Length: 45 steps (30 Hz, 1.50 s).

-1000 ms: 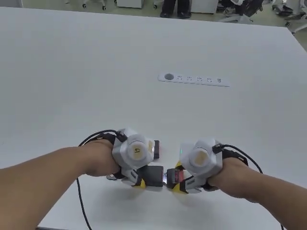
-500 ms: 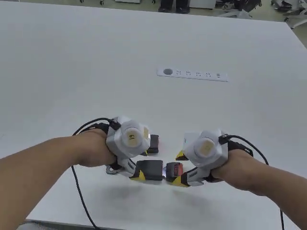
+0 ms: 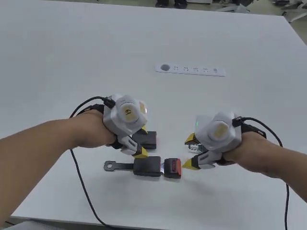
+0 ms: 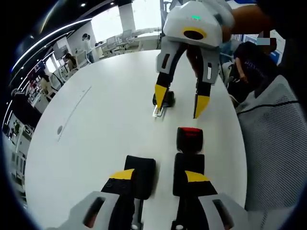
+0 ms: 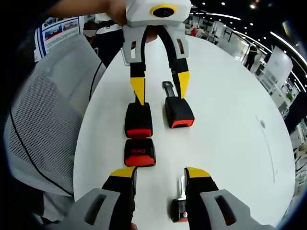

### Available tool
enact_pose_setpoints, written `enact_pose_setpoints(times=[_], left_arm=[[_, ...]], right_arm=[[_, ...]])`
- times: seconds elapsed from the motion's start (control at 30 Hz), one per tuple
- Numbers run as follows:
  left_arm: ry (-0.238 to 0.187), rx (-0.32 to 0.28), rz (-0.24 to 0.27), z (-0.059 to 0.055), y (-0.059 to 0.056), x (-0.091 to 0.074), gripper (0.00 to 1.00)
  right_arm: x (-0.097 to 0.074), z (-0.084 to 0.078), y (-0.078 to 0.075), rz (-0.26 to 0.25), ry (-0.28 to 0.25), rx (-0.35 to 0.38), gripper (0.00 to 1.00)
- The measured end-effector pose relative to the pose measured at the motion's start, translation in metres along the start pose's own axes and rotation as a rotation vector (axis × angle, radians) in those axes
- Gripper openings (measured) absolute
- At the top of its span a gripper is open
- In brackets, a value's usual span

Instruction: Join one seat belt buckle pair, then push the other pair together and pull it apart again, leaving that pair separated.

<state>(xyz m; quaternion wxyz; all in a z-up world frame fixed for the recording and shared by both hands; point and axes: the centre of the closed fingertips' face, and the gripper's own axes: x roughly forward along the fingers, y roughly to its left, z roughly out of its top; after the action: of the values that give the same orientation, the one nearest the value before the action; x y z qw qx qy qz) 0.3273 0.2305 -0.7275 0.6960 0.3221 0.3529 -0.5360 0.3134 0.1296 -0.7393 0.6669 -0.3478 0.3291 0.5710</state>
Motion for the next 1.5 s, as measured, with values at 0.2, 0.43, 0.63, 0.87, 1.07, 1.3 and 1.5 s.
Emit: enact_pose_setpoints(times=[0.2, 0.43, 0.63, 0.87, 1.07, 1.3, 1.5], left_arm=[[-0.001, -0.024, 0.013, -0.004, 0.012, 0.000, 0.42], [0.016, -0.034, 0.023, -0.015, 0.022, 0.007, 0.43], [0.031, -0.021, 0.022, -0.021, 0.025, 0.013, 0.46], [0.045, 0.016, -0.028, -0.020, 0.028, 0.024, 0.43], [0.078, 0.049, -0.066, -0.027, 0.028, 0.036, 0.40], [0.099, 0.085, -0.069, -0.034, 0.031, 0.039, 0.36], [0.087, 0.087, -0.086, -0.033, 0.029, 0.040, 0.35]], right_arm=[[-0.010, -0.023, -0.019, -0.032, 0.021, 0.031, 0.37], [-0.020, -0.043, -0.034, -0.055, 0.057, 0.043, 0.37], [-0.017, -0.062, -0.044, -0.051, 0.094, 0.033, 0.37], [-0.008, -0.072, -0.044, -0.018, 0.110, 0.039, 0.37], [0.000, -0.082, -0.043, 0.026, 0.129, 0.038, 0.36], [0.001, -0.082, -0.043, 0.059, 0.118, 0.057, 0.33], [0.001, -0.080, -0.040, 0.074, 0.113, 0.034, 0.33]])
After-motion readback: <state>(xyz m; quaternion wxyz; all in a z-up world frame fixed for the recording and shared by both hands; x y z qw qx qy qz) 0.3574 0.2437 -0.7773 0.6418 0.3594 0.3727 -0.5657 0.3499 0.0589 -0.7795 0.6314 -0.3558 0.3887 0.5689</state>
